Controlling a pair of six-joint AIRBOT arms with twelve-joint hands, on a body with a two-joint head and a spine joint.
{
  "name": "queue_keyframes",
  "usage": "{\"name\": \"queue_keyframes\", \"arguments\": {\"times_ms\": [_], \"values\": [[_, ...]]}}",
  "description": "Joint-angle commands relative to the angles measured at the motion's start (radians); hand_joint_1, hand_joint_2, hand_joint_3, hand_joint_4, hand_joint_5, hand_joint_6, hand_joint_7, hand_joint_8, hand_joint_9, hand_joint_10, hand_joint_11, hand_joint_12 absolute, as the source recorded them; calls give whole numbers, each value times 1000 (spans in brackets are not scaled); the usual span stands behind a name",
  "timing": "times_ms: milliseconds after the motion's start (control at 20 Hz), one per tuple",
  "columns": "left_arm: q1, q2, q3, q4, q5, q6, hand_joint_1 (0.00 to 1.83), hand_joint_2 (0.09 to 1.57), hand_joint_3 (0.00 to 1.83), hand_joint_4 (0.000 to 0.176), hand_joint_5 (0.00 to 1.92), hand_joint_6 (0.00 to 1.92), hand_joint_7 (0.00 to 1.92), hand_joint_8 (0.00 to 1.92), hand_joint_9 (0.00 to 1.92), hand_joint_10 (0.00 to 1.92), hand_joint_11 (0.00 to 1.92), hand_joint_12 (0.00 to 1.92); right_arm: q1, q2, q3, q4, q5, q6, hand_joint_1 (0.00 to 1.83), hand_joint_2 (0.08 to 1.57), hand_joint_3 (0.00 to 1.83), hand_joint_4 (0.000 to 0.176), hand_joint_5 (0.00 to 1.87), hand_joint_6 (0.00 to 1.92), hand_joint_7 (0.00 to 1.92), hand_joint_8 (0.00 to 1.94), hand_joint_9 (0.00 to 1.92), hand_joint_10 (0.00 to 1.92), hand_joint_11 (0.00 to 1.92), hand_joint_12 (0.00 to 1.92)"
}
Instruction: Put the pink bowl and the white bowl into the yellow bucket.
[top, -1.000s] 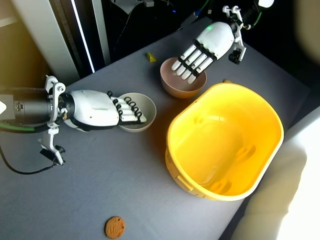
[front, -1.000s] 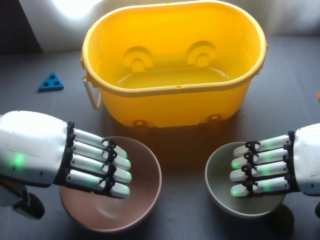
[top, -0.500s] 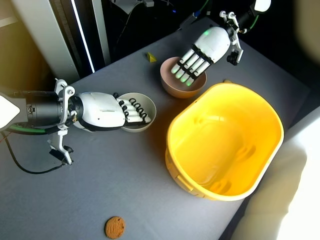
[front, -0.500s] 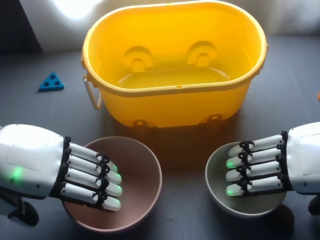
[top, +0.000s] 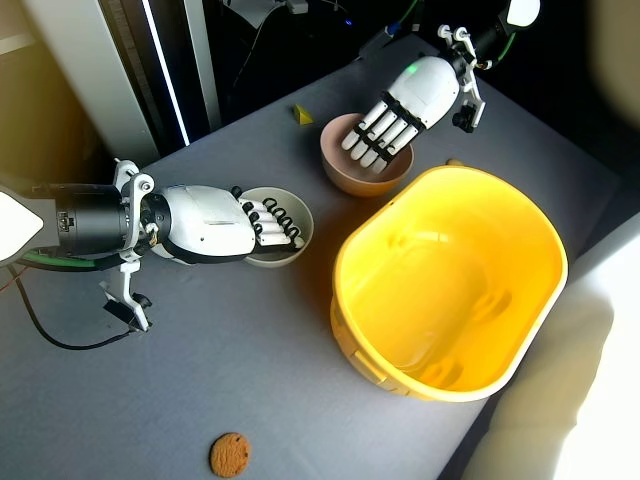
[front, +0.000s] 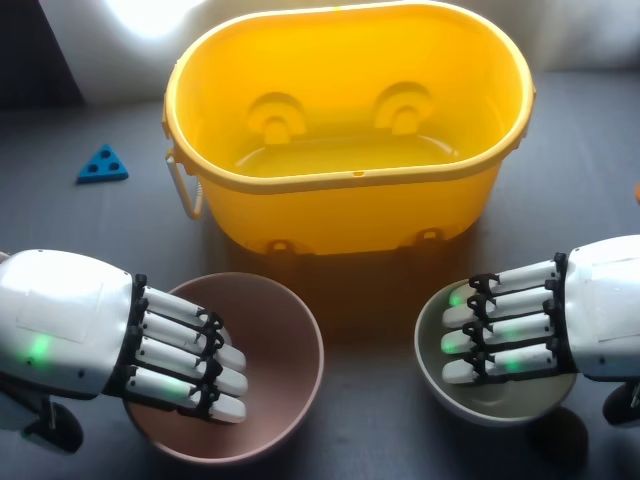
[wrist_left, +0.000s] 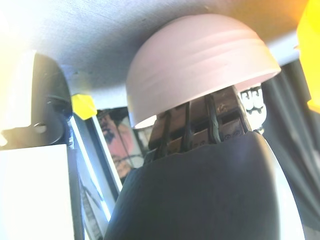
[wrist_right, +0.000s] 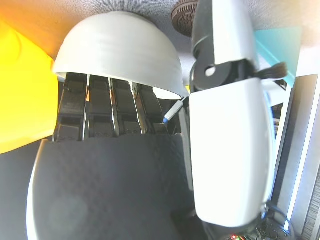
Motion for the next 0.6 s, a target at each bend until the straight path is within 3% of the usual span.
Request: {"name": "queue_keyframes", "arguments": {"times_ms": [0, 100, 150, 200, 300, 500, 550], "values": [[0, 5, 3, -61, -62, 3, 1148, 1110, 18, 0, 70, 18, 109, 12, 105, 15, 0, 591, 10, 7, 2, 45, 66, -2, 1112, 1000, 13, 0, 139, 9, 104, 7, 64, 12, 0, 336], [0, 6, 3, -61, -62, 3, 1249, 1179, 16, 0, 271, 32, 316, 22, 288, 37, 0, 871, 10, 7, 2, 46, 66, -2, 1185, 1048, 9, 0, 280, 18, 221, 11, 183, 22, 0, 637], [0, 6, 3, -61, -62, 2, 1249, 1179, 16, 0, 271, 32, 316, 22, 288, 37, 0, 871, 10, 7, 2, 46, 66, -2, 1185, 1048, 9, 0, 280, 18, 221, 11, 183, 22, 0, 637], [0, 7, 2, -61, -62, 2, 1320, 1197, 4, 0, 448, 21, 508, 10, 487, 34, 43, 1049, 10, 7, 2, 46, 66, -2, 1219, 1084, 5, 0, 400, 16, 321, 8, 293, 26, 0, 904], [1, 7, 0, -61, -62, 2, 1341, 1200, 0, 0, 631, 29, 688, 14, 680, 39, 220, 993, 10, 7, 2, 46, 66, -2, 1268, 1100, 2, 0, 503, 16, 442, 13, 413, 32, 0, 1127], [1, 10, -6, -61, -62, 2, 1348, 1184, 0, 0, 698, 25, 759, 12, 754, 34, 300, 950, 10, 7, 2, 46, 67, -2, 1281, 1099, 1, 0, 561, 21, 518, 17, 479, 40, 9, 1204], [1, 10, -7, -61, -62, 2, 1236, 1175, 0, 0, 752, 1060, 938, 764, 921, 42, 457, 902, 10, 7, 2, 46, 68, -2, 1315, 1093, 0, 0, 758, 41, 747, 37, 695, 77, 214, 1198]]}}
